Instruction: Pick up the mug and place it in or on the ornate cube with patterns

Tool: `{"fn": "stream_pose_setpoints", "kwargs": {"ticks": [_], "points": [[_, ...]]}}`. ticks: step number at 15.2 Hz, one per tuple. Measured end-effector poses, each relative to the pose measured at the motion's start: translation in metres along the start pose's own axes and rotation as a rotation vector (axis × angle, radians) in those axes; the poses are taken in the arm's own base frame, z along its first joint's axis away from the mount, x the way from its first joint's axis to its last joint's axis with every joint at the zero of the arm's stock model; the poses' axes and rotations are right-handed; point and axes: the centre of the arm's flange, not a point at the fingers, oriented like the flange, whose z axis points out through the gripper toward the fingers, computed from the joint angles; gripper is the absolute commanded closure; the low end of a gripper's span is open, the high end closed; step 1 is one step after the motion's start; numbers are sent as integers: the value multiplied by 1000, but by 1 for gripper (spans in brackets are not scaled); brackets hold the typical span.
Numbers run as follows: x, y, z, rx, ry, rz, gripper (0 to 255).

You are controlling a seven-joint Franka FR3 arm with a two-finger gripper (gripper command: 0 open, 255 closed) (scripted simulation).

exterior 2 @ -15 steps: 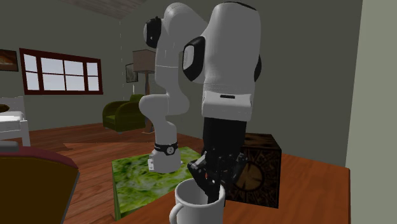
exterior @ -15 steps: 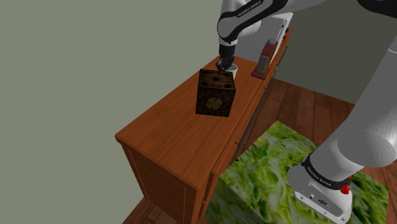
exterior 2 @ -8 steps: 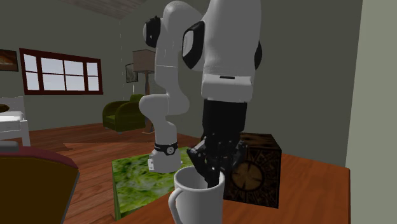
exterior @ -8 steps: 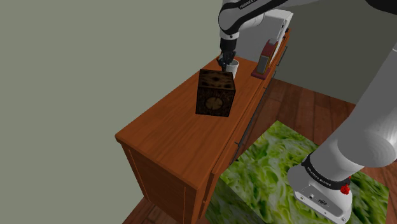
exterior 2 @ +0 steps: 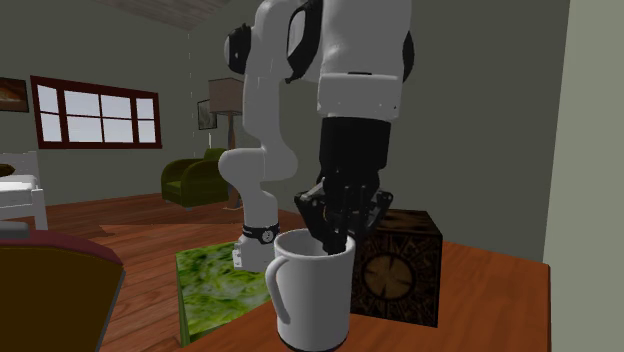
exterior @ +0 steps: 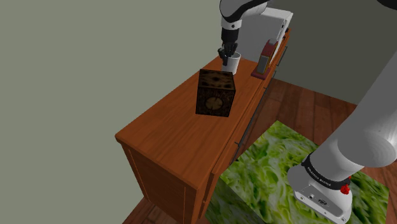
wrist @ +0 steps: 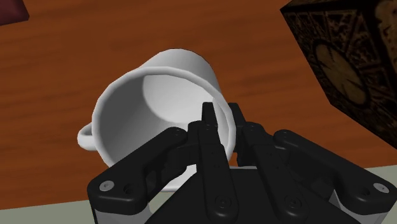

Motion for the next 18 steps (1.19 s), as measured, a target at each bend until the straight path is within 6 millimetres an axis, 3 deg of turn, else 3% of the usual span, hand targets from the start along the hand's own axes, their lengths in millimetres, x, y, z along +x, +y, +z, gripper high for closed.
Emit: {"fn": "stream_pose_setpoints", "kwargs": {"ticks": [18], "points": [[-5,7,-96,0,0,0,255]]}}
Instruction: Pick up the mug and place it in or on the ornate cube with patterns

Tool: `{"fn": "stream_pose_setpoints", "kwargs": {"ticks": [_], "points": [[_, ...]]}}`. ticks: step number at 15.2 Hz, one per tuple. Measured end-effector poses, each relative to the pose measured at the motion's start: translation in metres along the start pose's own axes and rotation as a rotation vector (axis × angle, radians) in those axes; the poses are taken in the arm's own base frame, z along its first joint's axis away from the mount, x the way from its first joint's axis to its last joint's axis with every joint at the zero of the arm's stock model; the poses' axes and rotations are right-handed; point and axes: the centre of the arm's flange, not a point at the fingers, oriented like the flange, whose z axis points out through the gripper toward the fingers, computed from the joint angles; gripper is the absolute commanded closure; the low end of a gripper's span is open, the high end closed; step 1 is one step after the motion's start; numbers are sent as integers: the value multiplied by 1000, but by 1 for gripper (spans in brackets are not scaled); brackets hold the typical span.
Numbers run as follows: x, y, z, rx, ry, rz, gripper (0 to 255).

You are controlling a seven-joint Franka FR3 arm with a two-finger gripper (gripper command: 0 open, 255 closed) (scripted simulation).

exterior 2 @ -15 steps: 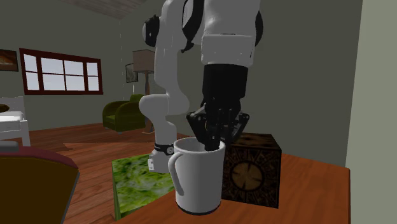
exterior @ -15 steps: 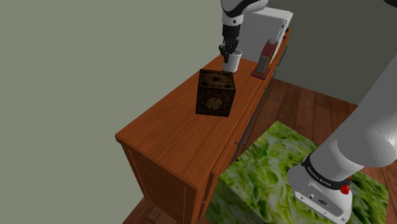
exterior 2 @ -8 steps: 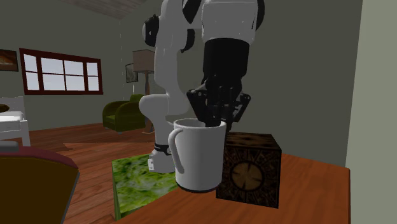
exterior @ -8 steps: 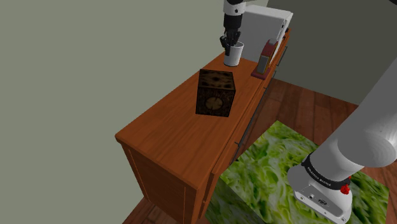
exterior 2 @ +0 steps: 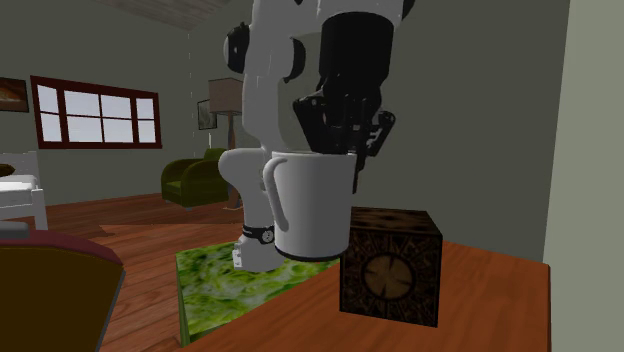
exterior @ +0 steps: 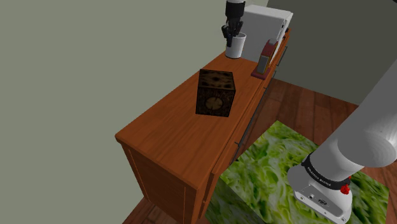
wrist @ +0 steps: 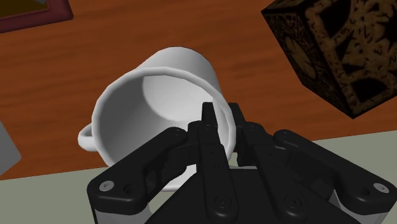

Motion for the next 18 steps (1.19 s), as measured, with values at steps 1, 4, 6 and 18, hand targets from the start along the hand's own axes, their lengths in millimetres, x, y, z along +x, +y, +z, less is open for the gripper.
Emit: {"fn": "stream_pose_setpoints", "kwargs": {"ticks": [1,4,6,18], "points": [[-1,0,-5,0,0,0,255],[-1,1,-21,0,0,0,255],[-2,1,-32,0,0,0,255],[-34,-82,-72,0,0,-1,255]]}}
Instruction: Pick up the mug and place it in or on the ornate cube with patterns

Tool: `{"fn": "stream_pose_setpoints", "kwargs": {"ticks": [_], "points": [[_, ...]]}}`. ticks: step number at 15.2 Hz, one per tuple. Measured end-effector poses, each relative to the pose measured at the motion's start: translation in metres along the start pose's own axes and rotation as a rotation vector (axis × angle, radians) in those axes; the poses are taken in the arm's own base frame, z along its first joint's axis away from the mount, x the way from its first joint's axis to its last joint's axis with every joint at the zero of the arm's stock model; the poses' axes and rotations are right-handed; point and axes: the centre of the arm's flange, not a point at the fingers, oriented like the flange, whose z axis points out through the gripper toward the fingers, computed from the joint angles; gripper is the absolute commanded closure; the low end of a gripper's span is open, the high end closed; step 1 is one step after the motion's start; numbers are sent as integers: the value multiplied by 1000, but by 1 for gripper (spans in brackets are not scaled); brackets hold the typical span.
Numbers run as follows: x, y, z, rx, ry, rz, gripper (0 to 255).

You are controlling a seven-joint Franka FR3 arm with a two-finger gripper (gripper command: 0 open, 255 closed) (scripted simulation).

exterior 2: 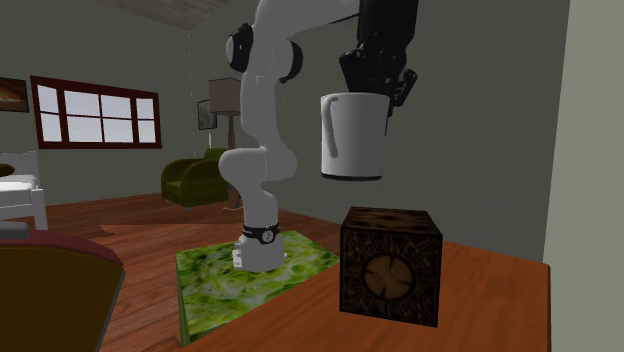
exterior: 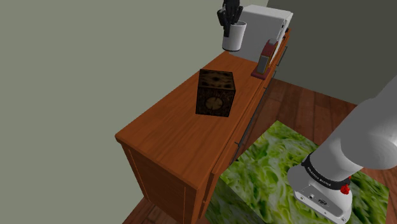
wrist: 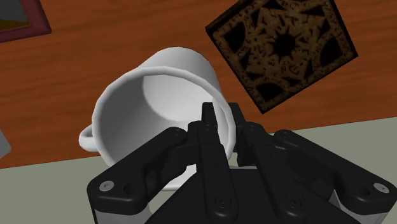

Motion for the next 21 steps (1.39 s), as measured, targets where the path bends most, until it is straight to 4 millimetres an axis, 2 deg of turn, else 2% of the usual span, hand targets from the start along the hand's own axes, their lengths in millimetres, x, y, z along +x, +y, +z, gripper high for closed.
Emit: {"fn": "stream_pose_setpoints", "kwargs": {"ticks": [7,9,12,21], "points": [[-33,-87,-15,0,0,0,255],[-38,-106,-19,0,0,0,255],[-40,-114,-8,0,-1,1,255],[-37,-118,39,0,-1,1,255]]}}
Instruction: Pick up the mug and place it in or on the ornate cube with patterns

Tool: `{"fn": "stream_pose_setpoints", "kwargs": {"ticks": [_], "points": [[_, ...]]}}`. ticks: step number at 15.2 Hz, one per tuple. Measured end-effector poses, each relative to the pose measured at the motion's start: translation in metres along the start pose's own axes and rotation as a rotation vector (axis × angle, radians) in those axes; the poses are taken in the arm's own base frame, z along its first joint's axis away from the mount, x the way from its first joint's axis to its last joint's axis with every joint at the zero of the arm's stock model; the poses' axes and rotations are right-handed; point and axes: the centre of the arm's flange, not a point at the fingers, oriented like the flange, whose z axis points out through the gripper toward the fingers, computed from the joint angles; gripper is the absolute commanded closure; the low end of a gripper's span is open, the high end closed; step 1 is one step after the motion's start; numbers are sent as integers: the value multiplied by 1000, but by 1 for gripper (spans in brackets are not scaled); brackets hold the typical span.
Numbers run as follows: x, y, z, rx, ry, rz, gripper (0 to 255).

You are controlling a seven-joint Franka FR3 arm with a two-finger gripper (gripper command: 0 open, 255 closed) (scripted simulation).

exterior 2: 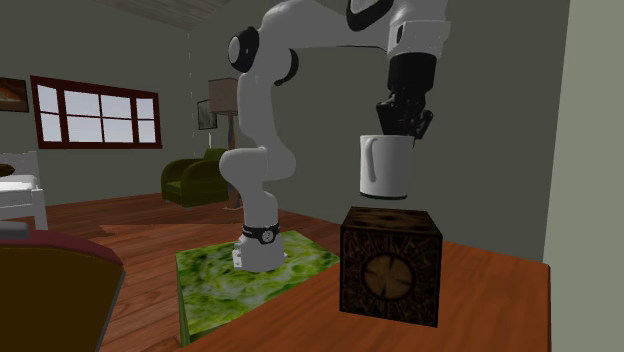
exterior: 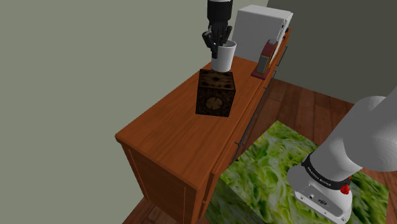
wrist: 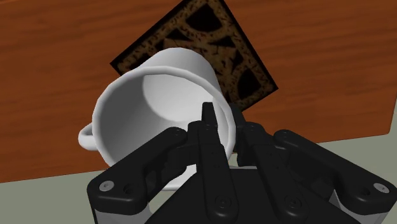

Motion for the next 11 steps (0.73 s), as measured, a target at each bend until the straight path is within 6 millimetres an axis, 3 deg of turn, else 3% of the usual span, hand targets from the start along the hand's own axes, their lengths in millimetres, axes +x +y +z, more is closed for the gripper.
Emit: {"fn": "stream_pose_setpoints", "kwargs": {"ticks": [6,11], "points": [[1,-3,31,0,0,0,255],[2,-2,36,0,0,0,255]]}}
